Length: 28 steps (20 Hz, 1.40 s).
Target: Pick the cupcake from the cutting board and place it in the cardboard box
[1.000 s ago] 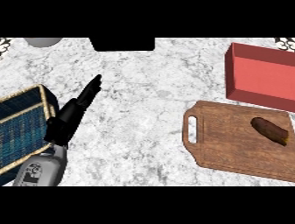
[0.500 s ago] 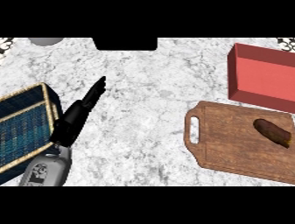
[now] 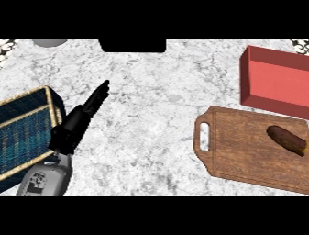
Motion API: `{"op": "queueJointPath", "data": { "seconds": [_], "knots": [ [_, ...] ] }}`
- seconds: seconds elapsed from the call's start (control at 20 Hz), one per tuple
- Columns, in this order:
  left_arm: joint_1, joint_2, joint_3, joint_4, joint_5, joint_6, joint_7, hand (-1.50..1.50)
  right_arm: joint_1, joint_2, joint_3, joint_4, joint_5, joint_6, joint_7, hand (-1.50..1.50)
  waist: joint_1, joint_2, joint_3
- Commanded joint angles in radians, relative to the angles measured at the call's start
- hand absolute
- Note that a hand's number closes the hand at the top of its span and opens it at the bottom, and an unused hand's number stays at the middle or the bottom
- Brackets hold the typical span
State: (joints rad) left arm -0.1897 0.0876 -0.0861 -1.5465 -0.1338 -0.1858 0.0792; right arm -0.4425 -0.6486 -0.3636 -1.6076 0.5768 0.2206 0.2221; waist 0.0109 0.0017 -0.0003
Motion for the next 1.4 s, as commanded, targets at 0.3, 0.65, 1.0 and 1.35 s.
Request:
{"op": "queueJointPath", "data": {
  "seconds": [0.3,0.65,1.0,1.35],
  "knots": [
    [0.014,-0.010,0.001,0.042,-0.019,-0.002,-0.067,0.00,-0.156,-0.039,0.058,0.436,0.154,-0.174,-0.186,1.50,0.002,0.002,0.000],
    [-0.032,0.002,0.027,0.021,-0.007,-0.008,-0.012,0.00,-0.298,-0.005,0.103,0.828,0.263,-0.354,-0.324,1.50,0.021,0.009,0.001],
    [0.006,-0.001,-0.003,-0.036,0.001,-0.036,0.012,0.00,-0.394,0.019,-0.004,1.086,0.175,-0.320,-0.288,-1.50,0.029,0.010,0.002],
    [-0.003,-0.044,-0.033,-0.026,-0.037,0.005,0.031,0.00,-0.396,0.028,-0.080,1.244,0.097,-0.363,-0.510,-1.50,0.025,0.011,0.003]
  ]
}}
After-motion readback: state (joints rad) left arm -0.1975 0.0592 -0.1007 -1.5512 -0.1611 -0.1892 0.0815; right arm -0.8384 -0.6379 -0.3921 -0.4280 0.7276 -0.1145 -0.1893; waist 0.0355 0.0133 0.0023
